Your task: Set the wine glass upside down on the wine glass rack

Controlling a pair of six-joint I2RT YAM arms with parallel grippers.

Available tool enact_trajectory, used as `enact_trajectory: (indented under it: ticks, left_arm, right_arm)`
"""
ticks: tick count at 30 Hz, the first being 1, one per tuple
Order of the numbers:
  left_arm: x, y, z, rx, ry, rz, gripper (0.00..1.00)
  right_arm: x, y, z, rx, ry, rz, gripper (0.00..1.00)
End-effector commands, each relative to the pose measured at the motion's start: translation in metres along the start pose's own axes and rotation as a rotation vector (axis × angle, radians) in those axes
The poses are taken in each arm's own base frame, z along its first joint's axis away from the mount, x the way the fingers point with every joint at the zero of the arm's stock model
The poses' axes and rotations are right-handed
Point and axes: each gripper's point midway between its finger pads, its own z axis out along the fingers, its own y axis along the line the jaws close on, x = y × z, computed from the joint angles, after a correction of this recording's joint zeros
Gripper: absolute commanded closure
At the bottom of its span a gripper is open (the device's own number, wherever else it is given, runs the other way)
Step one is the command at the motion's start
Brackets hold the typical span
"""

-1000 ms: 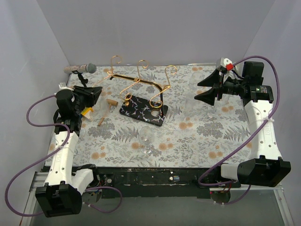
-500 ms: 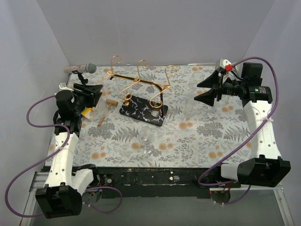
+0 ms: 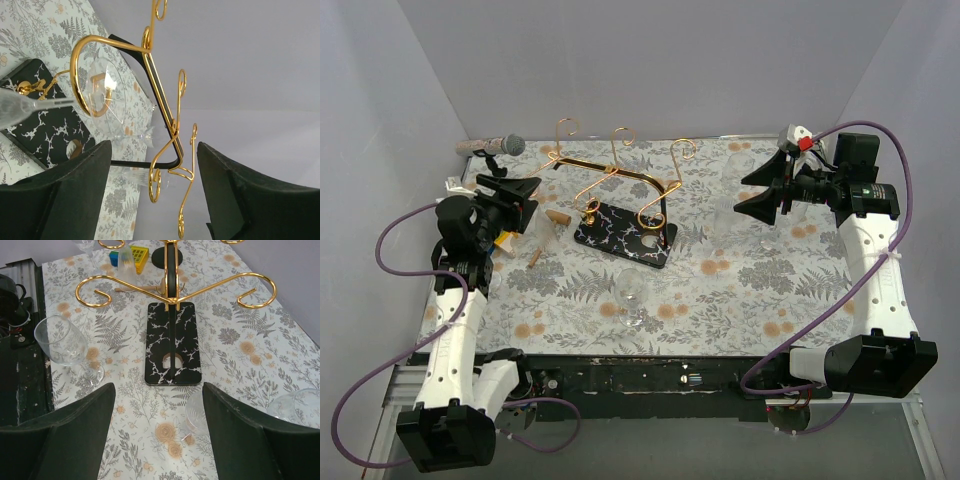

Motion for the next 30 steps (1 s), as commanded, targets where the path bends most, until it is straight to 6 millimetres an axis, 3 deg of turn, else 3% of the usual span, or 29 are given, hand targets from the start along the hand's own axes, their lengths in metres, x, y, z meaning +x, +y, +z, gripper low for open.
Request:
enact_trajectory:
  ticks: [1,8,13,16,19,24,30]
  left_arm:
    - [0.010,-0.011,-0.011,0.047,0.028,0.043,0.31]
    - [0.022,-0.016,-0.020,0.078,0.067,0.139,0.18]
    - [0.030,-0.016,-0.027,0.103,0.089,0.236,0.02]
    - [0.037,-0.023,-0.033,0.152,0.113,0.279,0.02]
    - [0.044,-0.025,-0.034,0.175,0.151,0.321,0.02]
    - [0.049,-0.032,-0.037,0.186,0.186,0.404,0.02]
    - [0.057,-0.043,-0.039,0.237,0.241,0.460,0.02]
  right_arm:
    - [-0.012,-0.003,-0.005,0.031,-0.003,-0.050,0.21]
    - [-0.014,-0.021,-0.008,0.123,0.034,-0.015,0.21]
    - [-0.016,-0.054,-0.014,0.287,0.054,0.060,0.21]
    - [-0.014,-0.067,-0.017,0.357,0.065,0.116,0.22]
    - [-0.009,-0.067,-0.015,0.346,0.080,0.156,0.22]
    - [0.020,-0.071,-0.010,0.364,0.232,0.149,0.24]
    - [0.060,-0.072,0.012,0.398,0.458,0.108,0.27]
